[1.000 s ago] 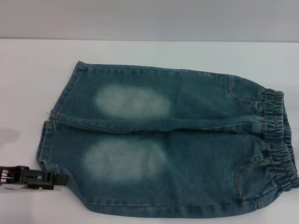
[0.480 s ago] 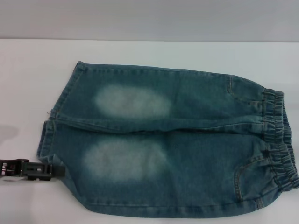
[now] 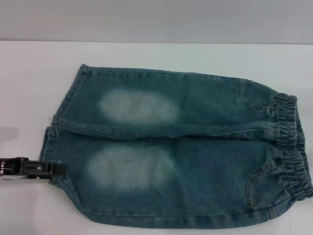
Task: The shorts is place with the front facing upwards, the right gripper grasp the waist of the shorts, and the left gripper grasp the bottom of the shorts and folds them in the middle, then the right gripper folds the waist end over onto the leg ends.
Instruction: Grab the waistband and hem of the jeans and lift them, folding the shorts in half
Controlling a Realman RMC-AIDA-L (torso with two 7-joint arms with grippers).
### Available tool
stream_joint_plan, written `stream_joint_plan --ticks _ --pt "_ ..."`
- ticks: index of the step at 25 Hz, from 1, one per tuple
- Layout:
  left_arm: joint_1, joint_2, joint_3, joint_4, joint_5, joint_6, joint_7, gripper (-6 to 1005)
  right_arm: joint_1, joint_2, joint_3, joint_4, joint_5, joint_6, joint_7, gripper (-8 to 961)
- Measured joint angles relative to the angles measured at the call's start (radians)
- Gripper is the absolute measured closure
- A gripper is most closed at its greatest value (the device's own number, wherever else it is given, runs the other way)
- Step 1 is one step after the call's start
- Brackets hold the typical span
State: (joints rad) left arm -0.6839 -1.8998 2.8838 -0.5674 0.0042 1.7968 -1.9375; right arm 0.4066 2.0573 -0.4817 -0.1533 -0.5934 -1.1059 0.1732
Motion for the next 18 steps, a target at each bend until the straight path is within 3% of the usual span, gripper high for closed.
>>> stream_joint_plan --ticks 18 --pt "0.033 0.008 0.001 -0.002 0.041 -0.003 0.027 310 0.011 -0.001 0.000 0.000 -0.001 0.000 0.000 259"
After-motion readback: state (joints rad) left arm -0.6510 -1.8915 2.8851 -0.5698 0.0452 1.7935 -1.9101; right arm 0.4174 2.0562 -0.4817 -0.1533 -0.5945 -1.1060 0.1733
